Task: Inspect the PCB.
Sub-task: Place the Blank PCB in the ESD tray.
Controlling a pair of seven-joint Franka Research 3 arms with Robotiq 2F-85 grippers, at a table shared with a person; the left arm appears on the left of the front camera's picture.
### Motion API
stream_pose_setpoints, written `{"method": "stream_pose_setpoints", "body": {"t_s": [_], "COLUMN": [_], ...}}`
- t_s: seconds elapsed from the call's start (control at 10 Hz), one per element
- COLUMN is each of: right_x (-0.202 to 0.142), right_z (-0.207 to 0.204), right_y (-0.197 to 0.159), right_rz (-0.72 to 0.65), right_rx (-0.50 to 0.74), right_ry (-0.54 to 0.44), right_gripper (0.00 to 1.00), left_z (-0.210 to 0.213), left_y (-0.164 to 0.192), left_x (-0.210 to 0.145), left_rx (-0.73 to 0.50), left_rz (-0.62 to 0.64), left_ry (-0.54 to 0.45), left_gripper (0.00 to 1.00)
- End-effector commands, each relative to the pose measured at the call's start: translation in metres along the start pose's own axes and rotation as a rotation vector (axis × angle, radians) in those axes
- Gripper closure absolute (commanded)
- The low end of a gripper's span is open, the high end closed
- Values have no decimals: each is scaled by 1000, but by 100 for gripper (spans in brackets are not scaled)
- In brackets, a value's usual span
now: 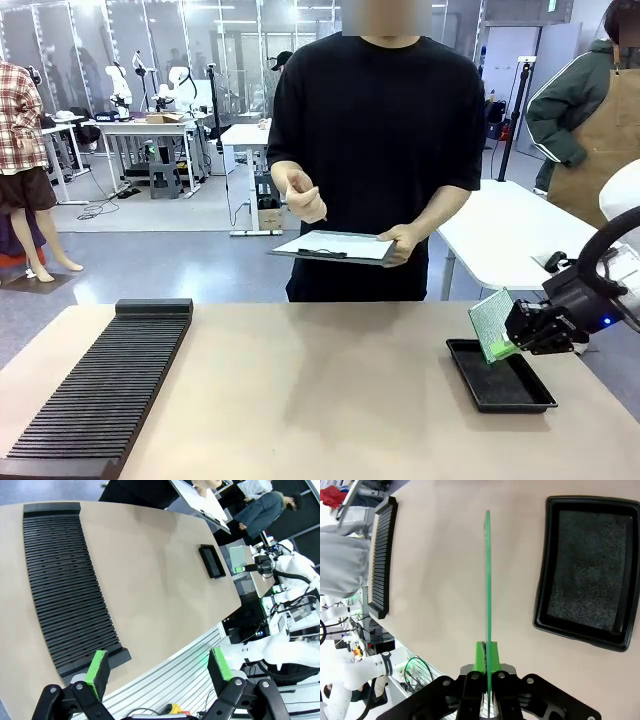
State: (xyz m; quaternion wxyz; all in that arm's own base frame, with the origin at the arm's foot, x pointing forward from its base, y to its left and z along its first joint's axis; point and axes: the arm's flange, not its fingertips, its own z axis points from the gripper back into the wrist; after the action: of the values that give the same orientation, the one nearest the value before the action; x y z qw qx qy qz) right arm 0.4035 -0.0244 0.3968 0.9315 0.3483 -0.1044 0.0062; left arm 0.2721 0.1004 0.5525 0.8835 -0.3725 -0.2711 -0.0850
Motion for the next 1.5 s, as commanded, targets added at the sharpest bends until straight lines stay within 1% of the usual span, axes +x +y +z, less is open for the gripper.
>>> {"method": "stream_pose_setpoints", "body": {"t_s": [0.0, 0.1, 0.6, 0.9, 1.1, 1.3, 1.4], "right_x": [15, 20, 35, 43, 49, 49, 49], "right_z": [-12, -22, -55, -69, -73, -79, -80], "right_y": [-11, -21, -48, -57, -60, -61, -62], "right_rz": [-37, -44, -105, -131, -149, -159, -168], "right_rx": [-39, -45, -112, -139, -134, -150, -160], "right_ry": [-5, 16, 35, 44, 39, 59, 58], "right_gripper": [97, 97, 97, 97, 97, 97, 91], "left_z": [4, 4, 4, 4, 4, 4, 4], "left_y": [-4, -4, -4, -4, -4, -4, -4], "left_x": [2, 2, 2, 2, 2, 2, 2], "left_rx": [18, 18, 18, 18, 18, 18, 18], "left_rz": [15, 15, 15, 15, 15, 15, 15], "left_ry": [11, 11, 11, 11, 11, 11, 11], "left_gripper": [0, 0, 0, 0, 0, 0, 0]}}
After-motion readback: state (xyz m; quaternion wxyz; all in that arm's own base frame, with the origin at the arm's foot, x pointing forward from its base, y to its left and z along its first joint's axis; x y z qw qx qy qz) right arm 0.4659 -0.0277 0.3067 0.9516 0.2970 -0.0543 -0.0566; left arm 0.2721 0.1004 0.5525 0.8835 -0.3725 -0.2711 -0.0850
